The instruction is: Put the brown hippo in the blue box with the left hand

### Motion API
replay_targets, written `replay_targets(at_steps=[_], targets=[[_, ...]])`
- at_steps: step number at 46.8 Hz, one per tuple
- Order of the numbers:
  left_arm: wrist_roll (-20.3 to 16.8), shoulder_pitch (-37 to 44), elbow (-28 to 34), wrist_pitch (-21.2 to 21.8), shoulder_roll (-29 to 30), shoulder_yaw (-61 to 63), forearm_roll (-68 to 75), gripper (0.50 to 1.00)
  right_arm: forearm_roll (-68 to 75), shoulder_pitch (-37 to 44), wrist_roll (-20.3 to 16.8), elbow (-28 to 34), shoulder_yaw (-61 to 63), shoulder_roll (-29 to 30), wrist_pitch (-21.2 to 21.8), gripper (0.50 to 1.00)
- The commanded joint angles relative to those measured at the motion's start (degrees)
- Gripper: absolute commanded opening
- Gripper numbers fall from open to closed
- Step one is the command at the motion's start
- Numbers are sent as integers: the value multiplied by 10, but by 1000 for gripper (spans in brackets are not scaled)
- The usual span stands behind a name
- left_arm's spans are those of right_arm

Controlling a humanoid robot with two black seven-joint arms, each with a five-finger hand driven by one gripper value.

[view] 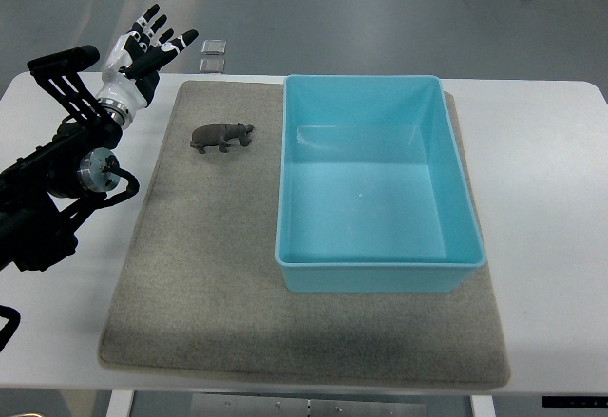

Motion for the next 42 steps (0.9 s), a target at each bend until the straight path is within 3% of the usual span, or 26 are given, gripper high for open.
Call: replay_targets(at_steps=[1,42], targets=[[0,-1,0,-6,0,0,0,996,0,0,0,0,0,0,0,936],[-1,-5,10,-13,9,1,4,996,0,0,0,0,0,0,0,936]])
